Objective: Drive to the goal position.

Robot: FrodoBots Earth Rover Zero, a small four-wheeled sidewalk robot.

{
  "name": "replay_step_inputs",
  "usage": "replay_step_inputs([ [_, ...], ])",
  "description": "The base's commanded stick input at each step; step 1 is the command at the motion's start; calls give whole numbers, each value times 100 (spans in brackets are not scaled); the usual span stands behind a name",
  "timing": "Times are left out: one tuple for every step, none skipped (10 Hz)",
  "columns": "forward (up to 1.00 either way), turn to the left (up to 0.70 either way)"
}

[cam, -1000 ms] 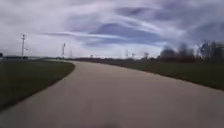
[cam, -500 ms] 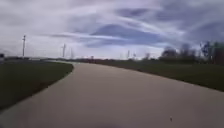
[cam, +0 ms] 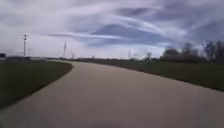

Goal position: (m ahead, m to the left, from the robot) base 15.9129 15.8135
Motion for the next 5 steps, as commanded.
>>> replay_step_inputs([
  [100,8],
  [100,11],
  [100,8],
  [100,2],
  [100,0],
])
